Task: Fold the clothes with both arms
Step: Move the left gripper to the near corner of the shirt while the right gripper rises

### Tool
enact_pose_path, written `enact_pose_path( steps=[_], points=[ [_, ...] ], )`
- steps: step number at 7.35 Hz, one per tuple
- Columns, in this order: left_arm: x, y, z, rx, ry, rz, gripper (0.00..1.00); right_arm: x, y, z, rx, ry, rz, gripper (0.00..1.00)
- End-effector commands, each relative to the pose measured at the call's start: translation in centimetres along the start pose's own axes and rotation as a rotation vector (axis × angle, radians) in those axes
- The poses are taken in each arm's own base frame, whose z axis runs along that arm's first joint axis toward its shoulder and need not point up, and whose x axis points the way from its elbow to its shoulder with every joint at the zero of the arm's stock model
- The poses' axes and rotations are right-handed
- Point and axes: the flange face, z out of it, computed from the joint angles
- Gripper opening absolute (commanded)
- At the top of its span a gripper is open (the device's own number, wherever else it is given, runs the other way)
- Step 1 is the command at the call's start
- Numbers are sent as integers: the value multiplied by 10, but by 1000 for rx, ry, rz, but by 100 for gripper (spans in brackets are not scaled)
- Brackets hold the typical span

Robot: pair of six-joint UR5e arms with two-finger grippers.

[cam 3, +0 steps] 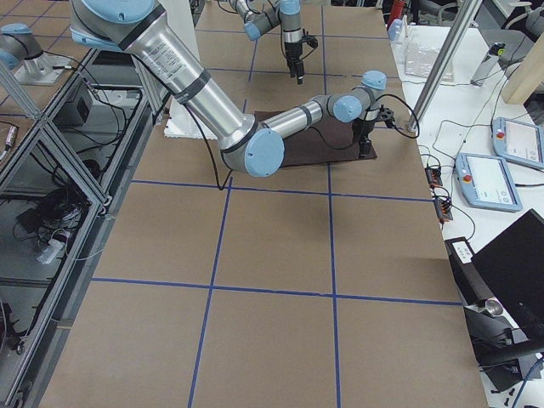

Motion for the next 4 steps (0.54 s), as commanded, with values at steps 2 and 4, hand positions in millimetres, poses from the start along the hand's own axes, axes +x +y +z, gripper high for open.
enact_pose_path(
  steps=[2,4],
  points=[
    [-12,133,54,-59,-35,-105,100,13,95,-25,-60,-113,88,100],
    [-3,144,83,-25,-56,-122,100,15,109,-32,-49,-121,119,100]
  ],
)
